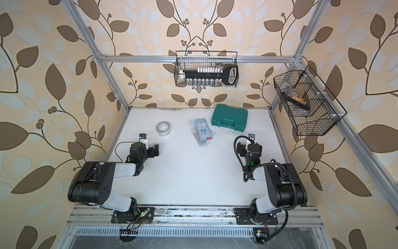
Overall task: Open the ruler set and take out the ruler
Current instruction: Pick up the ruler set bag from the ruler set bag.
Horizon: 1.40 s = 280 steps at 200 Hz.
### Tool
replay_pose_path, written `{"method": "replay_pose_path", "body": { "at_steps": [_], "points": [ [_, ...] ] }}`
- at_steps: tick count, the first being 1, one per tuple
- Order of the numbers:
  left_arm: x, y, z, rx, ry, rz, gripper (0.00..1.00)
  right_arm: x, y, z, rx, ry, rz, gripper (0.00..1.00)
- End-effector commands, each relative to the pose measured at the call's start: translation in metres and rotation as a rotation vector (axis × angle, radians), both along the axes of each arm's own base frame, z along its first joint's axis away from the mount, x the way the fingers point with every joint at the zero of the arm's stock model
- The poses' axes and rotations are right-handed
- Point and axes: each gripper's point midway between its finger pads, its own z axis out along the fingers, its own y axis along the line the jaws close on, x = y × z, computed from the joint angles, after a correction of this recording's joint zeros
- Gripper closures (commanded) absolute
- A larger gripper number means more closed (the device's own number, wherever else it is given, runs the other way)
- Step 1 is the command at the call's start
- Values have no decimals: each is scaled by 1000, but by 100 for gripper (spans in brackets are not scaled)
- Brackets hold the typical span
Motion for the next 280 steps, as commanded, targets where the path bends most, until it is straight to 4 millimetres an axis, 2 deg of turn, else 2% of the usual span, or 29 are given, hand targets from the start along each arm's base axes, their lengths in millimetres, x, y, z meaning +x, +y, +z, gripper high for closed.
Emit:
{"method": "replay_pose_path", "body": {
  "at_steps": [1,169,201,204,241,263,280],
  "points": [
    [7,-3,14,-7,-53,-15,1,6,-1,11,6,-38,-14,1],
    [6,-3,13,-7,-51,-15,1,6,-1,12,5,-40,-14,1],
    [6,1,23,-6,-46,11,1,6,0,19,3,-42,-8,1],
    [6,3,35,-5,-73,21,1,6,0,20,4,-33,-11,1],
    [-9,11,83,-10,-133,74,1,6,-7,45,-2,-6,-55,1],
    [-9,7,115,-43,-145,65,1,7,-7,58,-6,-10,-63,1],
    [-6,-5,140,-115,-174,21,1,7,-4,75,7,-35,-66,1]
  ]
}}
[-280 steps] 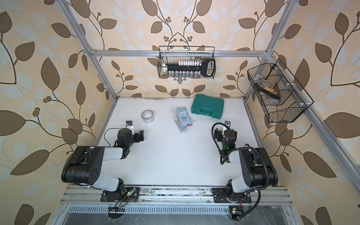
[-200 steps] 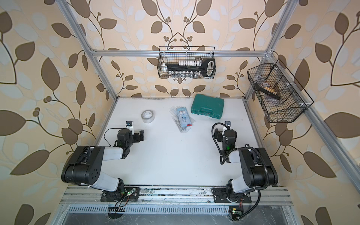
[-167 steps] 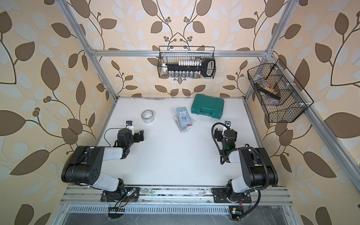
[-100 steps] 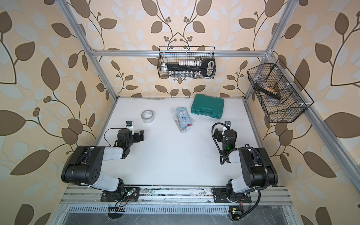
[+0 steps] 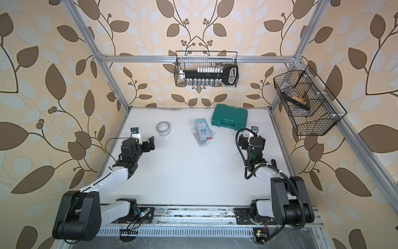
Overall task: Open the ruler set and take out the ruler
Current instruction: Pick up the ruler set bag from the ruler set bag.
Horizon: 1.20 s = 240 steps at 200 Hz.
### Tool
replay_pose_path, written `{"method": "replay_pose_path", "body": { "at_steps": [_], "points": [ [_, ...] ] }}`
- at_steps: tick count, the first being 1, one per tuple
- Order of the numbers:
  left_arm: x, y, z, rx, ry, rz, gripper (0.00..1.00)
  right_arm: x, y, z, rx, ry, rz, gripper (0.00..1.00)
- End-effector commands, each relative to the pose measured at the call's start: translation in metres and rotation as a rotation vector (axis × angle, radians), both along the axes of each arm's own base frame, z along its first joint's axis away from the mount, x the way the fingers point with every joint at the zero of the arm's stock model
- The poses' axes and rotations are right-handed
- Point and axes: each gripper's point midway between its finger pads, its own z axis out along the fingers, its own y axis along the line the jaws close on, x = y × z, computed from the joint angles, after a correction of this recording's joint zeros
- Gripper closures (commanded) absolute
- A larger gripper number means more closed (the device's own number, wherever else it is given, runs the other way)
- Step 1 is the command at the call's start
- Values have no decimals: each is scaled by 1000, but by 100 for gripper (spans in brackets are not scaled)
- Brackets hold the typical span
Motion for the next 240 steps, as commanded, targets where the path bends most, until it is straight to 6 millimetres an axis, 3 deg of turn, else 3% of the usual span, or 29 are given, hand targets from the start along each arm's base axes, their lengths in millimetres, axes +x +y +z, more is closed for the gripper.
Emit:
{"method": "replay_pose_path", "body": {
  "at_steps": [1,35,84,88,126,181,197,240],
  "points": [
    [1,-10,28,-84,-1,-33,1,-4,0,7,12,35,-26,1],
    [19,-50,61,-145,-34,-136,1,-1,17,39,-3,48,15,1],
    [64,-147,58,-79,67,-315,1,4,76,59,-26,107,154,1],
    [70,-155,47,-72,97,-328,1,4,82,59,-34,115,166,1],
    [96,-222,13,-56,235,-432,1,5,117,54,-68,159,246,1],
    [97,-292,-35,-216,424,-534,1,4,122,42,-78,187,271,1],
    [95,-306,-49,-278,493,-546,1,4,123,39,-79,193,276,1],
    [89,-316,-79,-422,636,-493,1,6,123,37,-78,188,278,1]
  ]
}}
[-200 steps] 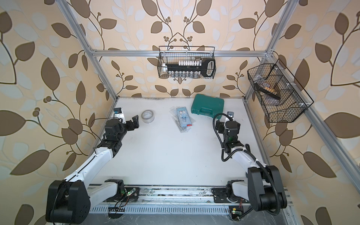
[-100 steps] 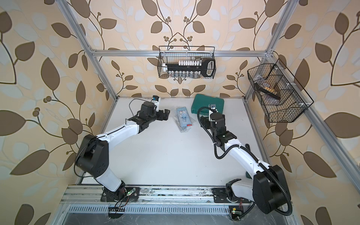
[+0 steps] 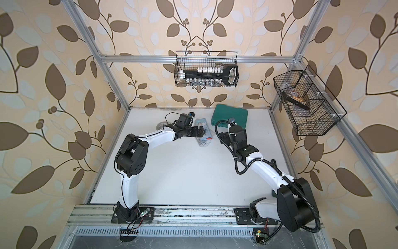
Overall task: Open the ruler set and take out the ruler
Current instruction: Pick up the ruler set bag from the ruler set bag.
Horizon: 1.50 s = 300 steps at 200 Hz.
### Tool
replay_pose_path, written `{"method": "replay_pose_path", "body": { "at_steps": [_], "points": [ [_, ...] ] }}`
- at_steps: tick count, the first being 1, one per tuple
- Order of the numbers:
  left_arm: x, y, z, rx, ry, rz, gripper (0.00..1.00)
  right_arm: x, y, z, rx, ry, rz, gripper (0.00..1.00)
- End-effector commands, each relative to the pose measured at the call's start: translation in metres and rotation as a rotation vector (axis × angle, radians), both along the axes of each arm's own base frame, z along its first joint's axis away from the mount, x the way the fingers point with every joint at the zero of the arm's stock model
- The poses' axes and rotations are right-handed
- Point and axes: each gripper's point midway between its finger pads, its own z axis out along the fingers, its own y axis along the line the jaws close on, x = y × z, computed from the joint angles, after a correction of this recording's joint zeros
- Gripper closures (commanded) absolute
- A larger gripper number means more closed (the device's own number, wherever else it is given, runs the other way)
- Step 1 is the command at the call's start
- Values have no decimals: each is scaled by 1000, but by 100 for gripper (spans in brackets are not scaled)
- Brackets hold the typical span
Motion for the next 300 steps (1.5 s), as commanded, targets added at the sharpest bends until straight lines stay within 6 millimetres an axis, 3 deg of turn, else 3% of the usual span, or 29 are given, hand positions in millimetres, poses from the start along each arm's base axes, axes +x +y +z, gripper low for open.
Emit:
{"method": "replay_pose_path", "body": {
  "at_steps": [1,38,86,134,183,226,267,300],
  "points": [
    [-8,-11,1,-103,114,34,1,1,1,0,-7,-4,3,1],
    [-9,-23,-20,-211,222,60,11,2,2,-3,-5,-1,3,1],
    [-2,-32,-27,-332,275,84,30,1,-2,-2,-19,-9,-9,1],
    [-1,-31,-27,-345,280,95,44,2,-2,-3,-22,-9,-11,1],
    [0,-32,-21,-372,278,103,41,3,-3,-3,-28,-13,-13,1],
    [9,-41,-25,-401,289,97,57,3,-1,-3,-28,-9,-6,1],
    [11,-41,-22,-394,273,95,62,3,-2,-4,-29,-10,-7,1],
    [9,-40,-18,-402,264,93,78,3,-1,-6,-26,-7,-6,1]
  ]
}}
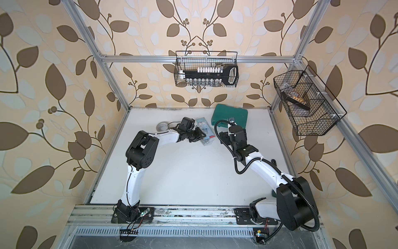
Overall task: Open the ruler set and take out the ruler
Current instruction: Pick up the ruler set bag from the ruler set bag.
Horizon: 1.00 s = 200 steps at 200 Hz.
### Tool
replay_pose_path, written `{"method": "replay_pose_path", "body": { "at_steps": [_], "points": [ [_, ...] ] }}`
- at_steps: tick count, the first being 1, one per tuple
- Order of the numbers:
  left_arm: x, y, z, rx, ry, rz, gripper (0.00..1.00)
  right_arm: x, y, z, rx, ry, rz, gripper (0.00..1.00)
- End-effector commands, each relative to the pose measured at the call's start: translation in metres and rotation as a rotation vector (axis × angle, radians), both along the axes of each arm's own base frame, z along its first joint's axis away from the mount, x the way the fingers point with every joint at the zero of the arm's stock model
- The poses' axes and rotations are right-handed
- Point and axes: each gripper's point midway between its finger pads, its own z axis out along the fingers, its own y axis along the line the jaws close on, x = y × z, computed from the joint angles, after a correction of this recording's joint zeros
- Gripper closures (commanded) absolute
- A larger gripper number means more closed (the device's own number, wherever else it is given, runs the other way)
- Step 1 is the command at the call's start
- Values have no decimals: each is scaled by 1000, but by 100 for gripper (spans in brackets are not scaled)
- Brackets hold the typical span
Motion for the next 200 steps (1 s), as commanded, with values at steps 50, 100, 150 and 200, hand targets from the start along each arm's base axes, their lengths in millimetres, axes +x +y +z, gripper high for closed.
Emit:
{"method": "replay_pose_path", "body": {
  "at_steps": [50,100,150,200],
  "points": [
    [5,-1,33,-48,-71,-11,92,-1,0,-9,-6,12,1,1],
    [0,3,57,-34,-148,-45,100,-2,7,-9,10,20,34,1],
    [-16,7,107,6,-321,-175,100,-4,30,-9,63,66,154,1],
    [-49,29,148,26,-451,-256,100,-18,70,0,173,149,359,1]
  ]
}}
